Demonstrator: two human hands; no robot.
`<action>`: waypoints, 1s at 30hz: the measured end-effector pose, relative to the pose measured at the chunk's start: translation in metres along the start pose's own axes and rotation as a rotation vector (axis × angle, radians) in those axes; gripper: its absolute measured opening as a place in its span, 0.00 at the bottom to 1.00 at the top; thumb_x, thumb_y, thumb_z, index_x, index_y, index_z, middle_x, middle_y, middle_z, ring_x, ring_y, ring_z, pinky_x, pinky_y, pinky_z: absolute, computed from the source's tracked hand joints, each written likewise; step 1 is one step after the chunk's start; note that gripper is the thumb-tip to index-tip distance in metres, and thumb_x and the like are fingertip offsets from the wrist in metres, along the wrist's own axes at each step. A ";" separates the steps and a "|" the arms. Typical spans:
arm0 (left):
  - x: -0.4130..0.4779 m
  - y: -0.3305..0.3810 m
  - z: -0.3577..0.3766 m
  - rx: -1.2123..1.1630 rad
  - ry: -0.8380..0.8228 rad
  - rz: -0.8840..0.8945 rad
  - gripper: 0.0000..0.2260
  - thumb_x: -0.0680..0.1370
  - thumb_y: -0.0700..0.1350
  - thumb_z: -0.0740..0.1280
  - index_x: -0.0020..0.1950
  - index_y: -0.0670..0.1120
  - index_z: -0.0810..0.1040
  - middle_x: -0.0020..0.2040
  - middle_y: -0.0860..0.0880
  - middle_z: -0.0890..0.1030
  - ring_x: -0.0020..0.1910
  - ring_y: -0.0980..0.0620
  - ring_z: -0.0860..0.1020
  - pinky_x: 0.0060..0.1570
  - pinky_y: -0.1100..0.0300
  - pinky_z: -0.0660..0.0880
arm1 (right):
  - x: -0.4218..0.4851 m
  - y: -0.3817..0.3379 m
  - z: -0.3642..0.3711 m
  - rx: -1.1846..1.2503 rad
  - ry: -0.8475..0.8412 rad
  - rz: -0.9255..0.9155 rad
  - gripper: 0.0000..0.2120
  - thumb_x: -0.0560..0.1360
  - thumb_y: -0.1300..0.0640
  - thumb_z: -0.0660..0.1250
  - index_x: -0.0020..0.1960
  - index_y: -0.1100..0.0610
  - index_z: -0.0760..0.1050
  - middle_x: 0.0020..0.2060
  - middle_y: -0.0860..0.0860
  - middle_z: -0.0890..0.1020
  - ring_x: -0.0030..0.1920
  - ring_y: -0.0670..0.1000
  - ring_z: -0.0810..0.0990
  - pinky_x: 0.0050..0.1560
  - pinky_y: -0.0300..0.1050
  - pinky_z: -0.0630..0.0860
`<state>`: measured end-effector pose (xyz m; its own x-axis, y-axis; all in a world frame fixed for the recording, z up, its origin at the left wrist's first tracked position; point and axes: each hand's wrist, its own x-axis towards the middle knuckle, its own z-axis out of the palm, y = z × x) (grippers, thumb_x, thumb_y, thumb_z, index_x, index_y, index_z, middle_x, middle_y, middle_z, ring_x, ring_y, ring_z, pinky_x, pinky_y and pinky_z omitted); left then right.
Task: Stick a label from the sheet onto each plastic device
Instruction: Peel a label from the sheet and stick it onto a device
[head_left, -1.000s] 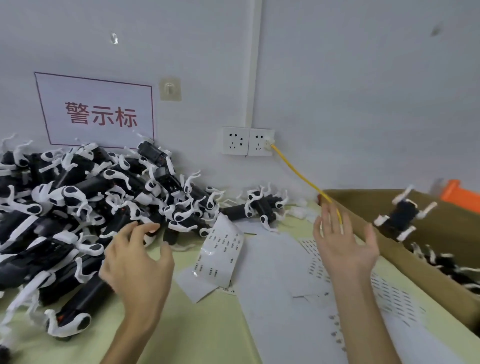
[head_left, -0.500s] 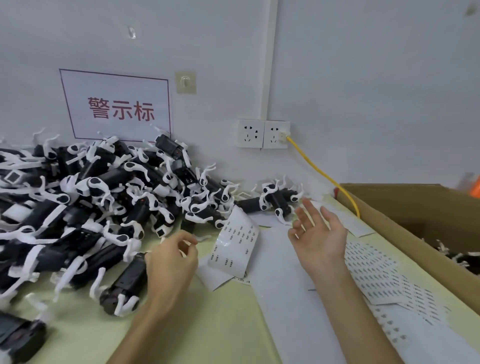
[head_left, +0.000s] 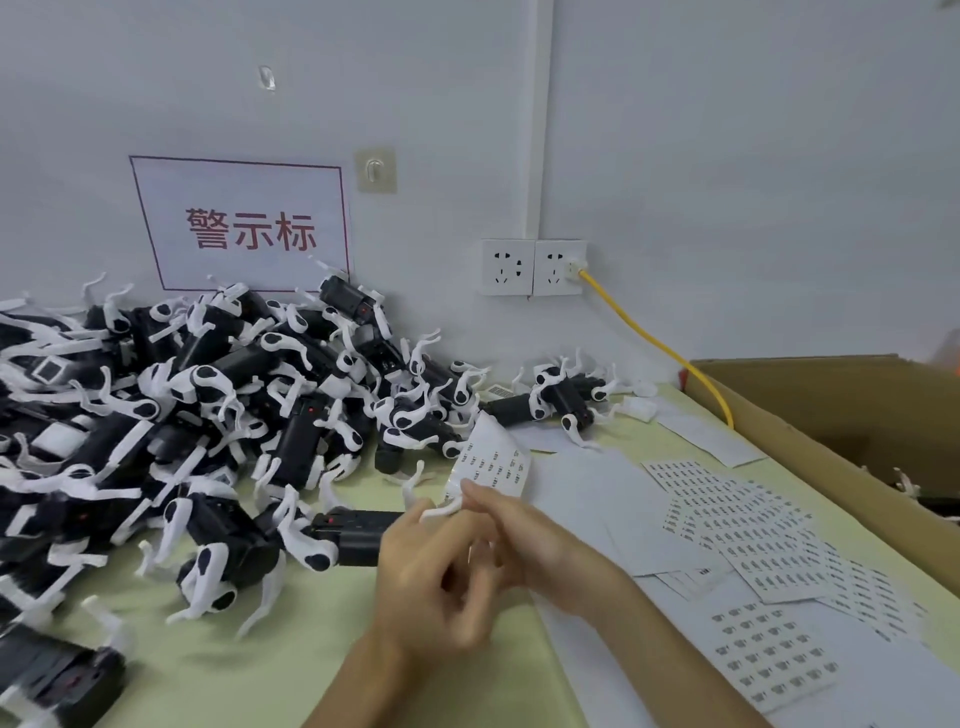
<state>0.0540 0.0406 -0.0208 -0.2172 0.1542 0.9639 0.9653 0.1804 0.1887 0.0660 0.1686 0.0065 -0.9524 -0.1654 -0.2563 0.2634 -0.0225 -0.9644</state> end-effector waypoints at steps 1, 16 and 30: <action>0.000 0.001 0.000 -0.025 -0.015 0.017 0.07 0.71 0.37 0.60 0.42 0.48 0.73 0.24 0.50 0.64 0.26 0.53 0.63 0.30 0.58 0.64 | -0.001 0.002 0.004 0.051 -0.079 0.028 0.17 0.83 0.41 0.56 0.49 0.50 0.79 0.36 0.48 0.81 0.38 0.48 0.78 0.41 0.42 0.73; 0.001 -0.011 0.001 0.120 -0.034 -0.197 0.07 0.74 0.41 0.61 0.45 0.47 0.79 0.40 0.58 0.79 0.40 0.55 0.77 0.51 0.58 0.70 | 0.006 -0.002 -0.007 0.196 0.318 -0.383 0.11 0.80 0.56 0.66 0.57 0.64 0.77 0.45 0.57 0.83 0.42 0.52 0.82 0.47 0.49 0.82; 0.007 -0.027 0.002 -0.049 -0.112 -0.682 0.26 0.74 0.26 0.63 0.62 0.54 0.75 0.57 0.63 0.76 0.49 0.55 0.80 0.44 0.66 0.74 | 0.013 0.005 -0.007 -0.031 0.645 -0.618 0.12 0.71 0.60 0.77 0.53 0.53 0.82 0.46 0.46 0.85 0.46 0.45 0.82 0.48 0.40 0.79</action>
<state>0.0261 0.0388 -0.0190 -0.7893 0.1221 0.6017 0.6123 0.2290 0.7568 0.0541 0.1737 -0.0022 -0.8265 0.4542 0.3326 -0.3213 0.1047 -0.9412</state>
